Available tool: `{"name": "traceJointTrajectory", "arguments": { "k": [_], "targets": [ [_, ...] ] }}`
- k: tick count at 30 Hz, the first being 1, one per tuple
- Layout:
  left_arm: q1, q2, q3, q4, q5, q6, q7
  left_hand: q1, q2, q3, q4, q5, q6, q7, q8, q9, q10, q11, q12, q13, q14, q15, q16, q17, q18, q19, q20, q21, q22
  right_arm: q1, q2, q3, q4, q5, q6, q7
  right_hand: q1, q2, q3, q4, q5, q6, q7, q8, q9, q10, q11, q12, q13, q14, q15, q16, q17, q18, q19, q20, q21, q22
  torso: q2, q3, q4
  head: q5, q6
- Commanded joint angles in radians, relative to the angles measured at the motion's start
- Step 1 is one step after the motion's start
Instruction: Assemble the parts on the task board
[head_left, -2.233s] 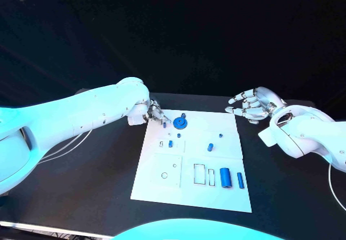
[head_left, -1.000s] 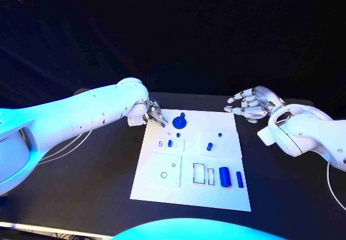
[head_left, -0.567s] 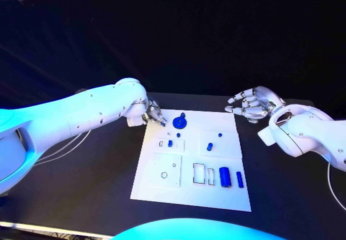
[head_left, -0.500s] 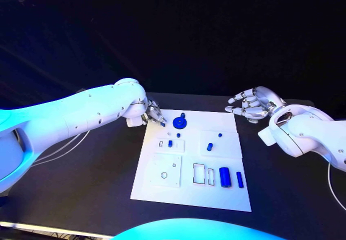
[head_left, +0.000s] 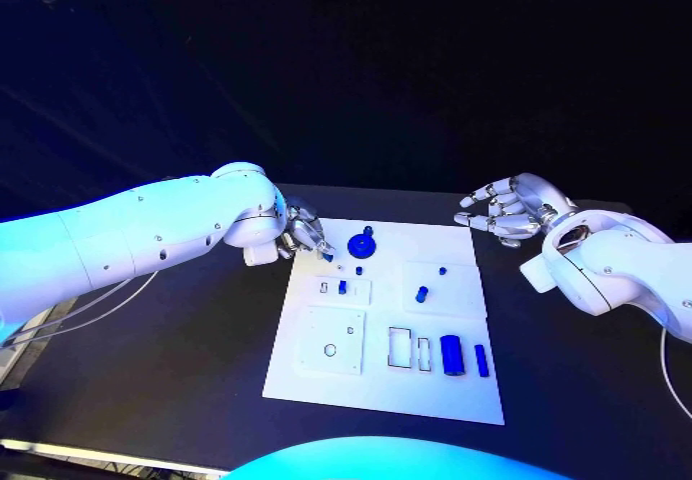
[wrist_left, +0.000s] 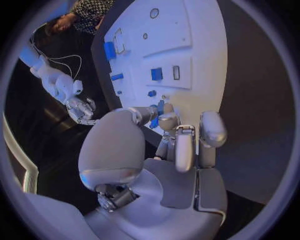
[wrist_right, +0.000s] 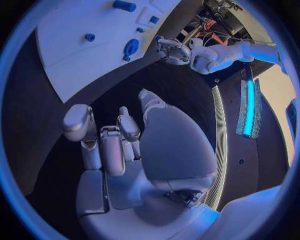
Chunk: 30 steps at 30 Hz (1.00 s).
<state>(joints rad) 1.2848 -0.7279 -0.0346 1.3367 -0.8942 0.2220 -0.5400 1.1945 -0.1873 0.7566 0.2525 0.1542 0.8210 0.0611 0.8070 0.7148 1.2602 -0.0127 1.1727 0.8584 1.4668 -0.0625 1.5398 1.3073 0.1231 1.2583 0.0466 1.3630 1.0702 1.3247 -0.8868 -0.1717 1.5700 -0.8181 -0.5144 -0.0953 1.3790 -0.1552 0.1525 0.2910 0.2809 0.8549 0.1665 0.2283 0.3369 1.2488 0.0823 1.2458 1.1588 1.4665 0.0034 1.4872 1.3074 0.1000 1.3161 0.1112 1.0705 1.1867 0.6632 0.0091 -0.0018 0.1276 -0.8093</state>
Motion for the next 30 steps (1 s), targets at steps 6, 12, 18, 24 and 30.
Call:
{"name": "traceJointTrajectory", "arguments": {
  "k": [6, 12, 18, 24, 30],
  "targets": [
    [-0.014, -0.048, 0.0, 0.094, -0.088, -0.06, -0.004, -0.019, -0.024, 0.182, -0.187, 0.032, 0.028, -0.007, -0.005, -0.001, 0.02, -0.006, -0.001, 0.0, 0.088, -0.009, 0.006, 0.206, -0.021, 0.012, -0.004, 0.006, 0.003, -0.001, -0.001, 0.0, -0.001, -0.009, 0.008, 0.004, -0.009, 0.002, 0.003, 0.0, 0.001, -0.007, 0.0, 0.007, -0.001, -0.005, -0.001, -0.005, -0.003, 0.051, 0.003, -0.004, 0.068, 0.015, -0.008, 0.0, -0.006, -0.002, 0.0, -0.0013, -0.0002, 0.01, -0.003],
    [-0.034, -0.075, -0.003, 0.142, -0.121, -0.086, -0.008, -0.025, -0.026, 0.186, -0.192, 0.05, 0.038, -0.008, -0.011, -0.004, 0.03, -0.008, -0.002, 0.005, 0.089, -0.01, 0.007, 0.209, -0.022, 0.016, -0.005, 0.008, 0.008, -0.001, -0.001, 0.0, -0.002, -0.009, 0.007, 0.005, -0.009, 0.002, 0.003, 0.0, 0.001, -0.007, 0.0, 0.007, -0.001, -0.005, -0.001, -0.005, -0.003, 0.051, 0.003, -0.004, 0.068, 0.015, -0.008, 0.0, -0.006, -0.002, 0.001, -0.001, 0.0007, 0.012, -0.006],
    [-0.054, -0.092, -0.004, 0.179, -0.163, -0.109, -0.008, -0.031, -0.029, 0.188, -0.196, 0.067, 0.045, -0.01, -0.015, -0.005, 0.036, -0.009, -0.003, 0.008, 0.089, -0.011, 0.008, 0.209, -0.023, 0.019, -0.007, 0.01, 0.011, -0.001, -0.001, 0.0, -0.003, -0.009, 0.005, 0.005, -0.009, 0.002, 0.004, 0.0, 0.001, -0.008, 0.0, 0.007, -0.001, -0.007, -0.001, -0.007, -0.005, 0.051, 0.003, -0.004, 0.068, 0.015, -0.009, 0.0, -0.007, -0.003, 0.001, -0.0013, 0.0006, 0.014, -0.009],
    [-0.066, -0.097, -0.005, 0.197, -0.198, -0.122, -0.012, -0.033, -0.031, 0.189, -0.198, 0.076, 0.049, -0.01, -0.017, -0.005, 0.04, -0.01, -0.002, 0.012, 0.09, -0.012, 0.009, 0.212, -0.023, 0.02, -0.007, 0.011, 0.013, -0.001, -0.002, 0.0, -0.003, -0.009, 0.005, 0.005, -0.009, 0.002, 0.004, 0.0, 0.001, -0.008, 0.0, 0.007, -0.001, -0.007, -0.001, -0.007, -0.005, 0.051, 0.003, -0.004, 0.068, 0.015, -0.009, 0.0, -0.007, -0.003, 0.001, 0.0001, -0.0007, 0.018, -0.011],
    [-0.078, -0.093, -0.006, 0.197, -0.222, -0.123, -0.016, -0.034, -0.031, 0.189, -0.199, 0.08, 0.05, -0.011, -0.018, -0.005, 0.042, -0.01, 0.0, 0.014, 0.09, -0.012, 0.009, 0.212, -0.023, 0.022, -0.007, 0.012, 0.015, -0.001, -0.001, 0.0, -0.003, -0.009, 0.006, 0.005, -0.01, 0.002, 0.004, 0.0, 0.001, -0.008, -0.001, 0.008, -0.001, -0.007, -0.001, -0.007, -0.006, 0.051, 0.003, -0.004, 0.068, 0.015, -0.008, 0.0, -0.006, -0.002, 0.002, -0.0004, -0.0014, 0.021, -0.012]
  ]
}}
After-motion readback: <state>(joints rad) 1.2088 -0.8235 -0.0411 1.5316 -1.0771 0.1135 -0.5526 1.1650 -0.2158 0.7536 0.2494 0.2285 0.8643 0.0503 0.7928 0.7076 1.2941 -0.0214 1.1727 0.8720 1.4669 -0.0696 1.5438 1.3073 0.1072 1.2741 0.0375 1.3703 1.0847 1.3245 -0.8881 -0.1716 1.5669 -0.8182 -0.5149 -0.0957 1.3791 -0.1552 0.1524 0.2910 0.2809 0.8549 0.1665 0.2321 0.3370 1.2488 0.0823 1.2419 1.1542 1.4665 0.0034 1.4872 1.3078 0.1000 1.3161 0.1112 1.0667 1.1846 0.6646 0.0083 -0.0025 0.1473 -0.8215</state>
